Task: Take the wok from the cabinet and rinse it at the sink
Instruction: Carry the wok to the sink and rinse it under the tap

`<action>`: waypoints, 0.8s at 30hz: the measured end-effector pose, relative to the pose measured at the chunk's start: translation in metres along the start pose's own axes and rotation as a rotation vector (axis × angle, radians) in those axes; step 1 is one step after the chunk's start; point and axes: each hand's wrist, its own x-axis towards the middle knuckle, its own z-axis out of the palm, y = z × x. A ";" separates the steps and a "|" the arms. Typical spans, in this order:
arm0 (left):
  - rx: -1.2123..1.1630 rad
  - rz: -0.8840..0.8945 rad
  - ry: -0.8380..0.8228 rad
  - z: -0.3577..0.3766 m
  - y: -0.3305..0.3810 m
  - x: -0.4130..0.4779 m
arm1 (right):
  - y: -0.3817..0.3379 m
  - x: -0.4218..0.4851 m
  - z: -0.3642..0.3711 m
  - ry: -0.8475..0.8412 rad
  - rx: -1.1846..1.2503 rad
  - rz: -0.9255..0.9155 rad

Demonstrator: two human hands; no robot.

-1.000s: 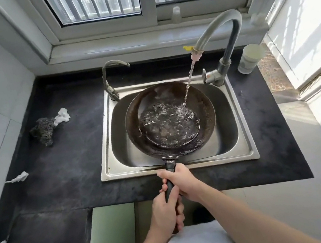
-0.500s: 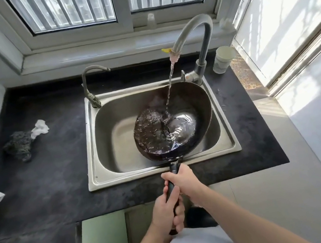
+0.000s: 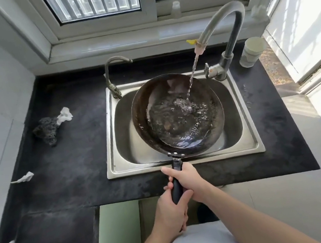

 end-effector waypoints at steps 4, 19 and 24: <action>0.262 0.075 0.173 -0.010 -0.005 0.000 | -0.001 0.007 0.016 -0.042 0.000 0.011; -0.232 -0.096 0.135 0.008 0.007 0.014 | -0.012 0.023 0.011 -0.178 -0.107 -0.045; -0.480 -0.177 0.083 0.014 0.013 0.015 | -0.024 0.020 0.008 -0.285 -0.202 -0.090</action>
